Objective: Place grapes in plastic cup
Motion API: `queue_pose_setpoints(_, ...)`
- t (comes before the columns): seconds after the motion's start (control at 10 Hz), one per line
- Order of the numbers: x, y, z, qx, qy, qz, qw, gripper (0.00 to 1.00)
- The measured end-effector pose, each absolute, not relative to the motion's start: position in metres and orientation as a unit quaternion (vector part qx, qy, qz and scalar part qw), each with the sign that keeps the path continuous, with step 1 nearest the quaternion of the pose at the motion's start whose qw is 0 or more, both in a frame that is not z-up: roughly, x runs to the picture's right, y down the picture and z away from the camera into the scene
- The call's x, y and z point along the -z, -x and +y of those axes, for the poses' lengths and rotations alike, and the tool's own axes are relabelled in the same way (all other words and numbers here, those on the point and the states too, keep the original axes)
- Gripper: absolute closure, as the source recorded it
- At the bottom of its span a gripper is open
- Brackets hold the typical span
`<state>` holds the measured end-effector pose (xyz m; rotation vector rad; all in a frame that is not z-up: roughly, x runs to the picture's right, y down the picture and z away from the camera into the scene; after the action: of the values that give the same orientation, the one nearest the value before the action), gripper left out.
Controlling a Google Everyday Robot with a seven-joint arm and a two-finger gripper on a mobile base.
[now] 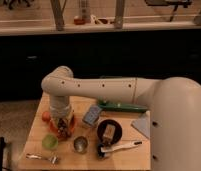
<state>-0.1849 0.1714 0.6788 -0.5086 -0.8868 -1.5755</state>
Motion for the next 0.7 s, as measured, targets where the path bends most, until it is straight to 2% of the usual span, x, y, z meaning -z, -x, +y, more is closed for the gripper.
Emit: queue_pose_setpoints(0.7,-0.682,0.211,0.185,0.698,0.209,-0.393,0.561,1.00)
